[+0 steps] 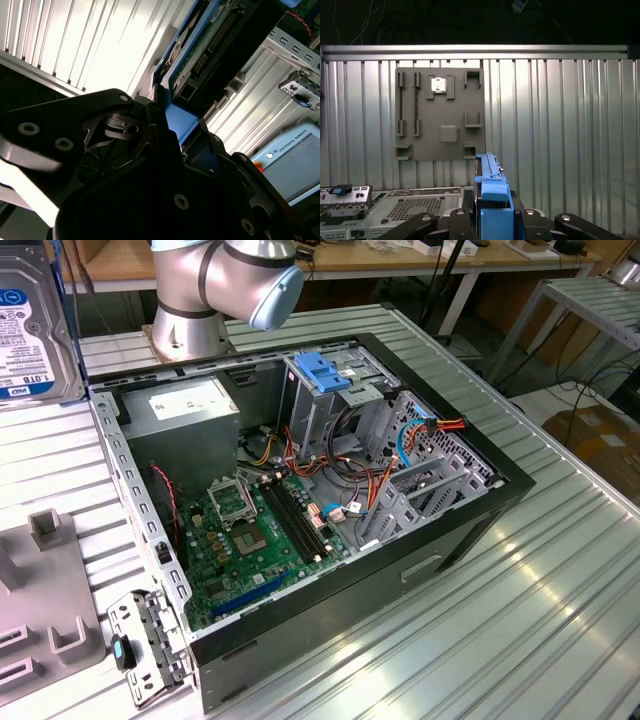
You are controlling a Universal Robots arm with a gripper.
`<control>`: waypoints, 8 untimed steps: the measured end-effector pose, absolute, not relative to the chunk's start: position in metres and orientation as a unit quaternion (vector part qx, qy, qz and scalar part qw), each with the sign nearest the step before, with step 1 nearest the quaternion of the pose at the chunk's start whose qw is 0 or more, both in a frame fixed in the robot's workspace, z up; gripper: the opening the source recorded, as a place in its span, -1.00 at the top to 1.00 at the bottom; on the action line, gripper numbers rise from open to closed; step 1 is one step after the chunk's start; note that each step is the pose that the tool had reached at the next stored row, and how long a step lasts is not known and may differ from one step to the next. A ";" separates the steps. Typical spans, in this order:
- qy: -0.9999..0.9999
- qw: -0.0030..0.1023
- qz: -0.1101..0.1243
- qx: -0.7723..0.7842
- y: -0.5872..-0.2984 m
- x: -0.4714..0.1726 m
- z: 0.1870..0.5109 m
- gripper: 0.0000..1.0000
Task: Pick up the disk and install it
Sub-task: 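Pick up the disk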
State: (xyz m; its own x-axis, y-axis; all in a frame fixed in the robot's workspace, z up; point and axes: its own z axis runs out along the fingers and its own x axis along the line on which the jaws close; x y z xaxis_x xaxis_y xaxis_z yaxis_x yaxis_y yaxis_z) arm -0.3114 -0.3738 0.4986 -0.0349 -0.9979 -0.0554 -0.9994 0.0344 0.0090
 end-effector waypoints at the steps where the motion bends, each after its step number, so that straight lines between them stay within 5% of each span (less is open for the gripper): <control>1: 0.719 0.017 0.022 -0.694 -0.374 -0.310 0.499 0.26; 8: 0.719 0.017 0.022 -0.694 -0.374 -0.298 0.499 0.26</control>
State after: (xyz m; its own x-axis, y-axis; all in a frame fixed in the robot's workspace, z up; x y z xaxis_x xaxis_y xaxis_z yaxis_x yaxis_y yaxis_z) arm -0.2984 -0.3739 0.4986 -0.0349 -0.9979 -0.0554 -0.9994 0.0345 0.0090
